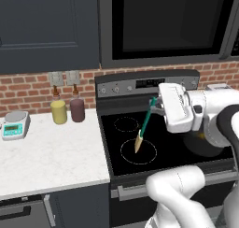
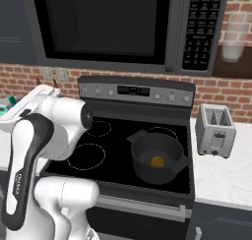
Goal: Put the bell pepper and avocado in the pot. Retrieve the spatula and lightly stir the vegetables in the pot.
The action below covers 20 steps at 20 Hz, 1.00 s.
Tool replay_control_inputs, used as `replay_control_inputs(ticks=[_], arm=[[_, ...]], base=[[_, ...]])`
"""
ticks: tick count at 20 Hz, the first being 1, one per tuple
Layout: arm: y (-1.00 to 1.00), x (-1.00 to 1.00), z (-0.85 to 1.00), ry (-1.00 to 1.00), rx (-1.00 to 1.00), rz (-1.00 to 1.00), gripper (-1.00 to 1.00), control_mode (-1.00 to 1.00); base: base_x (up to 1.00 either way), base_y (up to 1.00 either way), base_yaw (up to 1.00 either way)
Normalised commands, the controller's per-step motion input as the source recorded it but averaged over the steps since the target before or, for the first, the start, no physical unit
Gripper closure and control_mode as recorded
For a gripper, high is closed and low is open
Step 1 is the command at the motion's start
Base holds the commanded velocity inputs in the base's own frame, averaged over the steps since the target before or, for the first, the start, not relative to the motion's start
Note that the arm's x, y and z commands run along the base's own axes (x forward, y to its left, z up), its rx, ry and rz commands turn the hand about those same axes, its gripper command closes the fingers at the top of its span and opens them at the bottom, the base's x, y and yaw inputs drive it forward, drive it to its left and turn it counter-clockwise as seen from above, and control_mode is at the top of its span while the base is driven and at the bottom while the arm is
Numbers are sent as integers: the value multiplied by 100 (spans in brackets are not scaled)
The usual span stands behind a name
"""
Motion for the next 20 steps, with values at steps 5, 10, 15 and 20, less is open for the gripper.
replay_control_inputs(ticks=[5,10,15,20], arm=[[-62,0,0,32,9,-11,100,-100],[-68,0,0,17,3,-21,100,-100],[-77,5,1,24,5,-22,100,-100],[-81,13,0,31,4,-22,100,-100]], base=[[0,0,0],[0,0,0],[0,0,0],[0,0,0]])
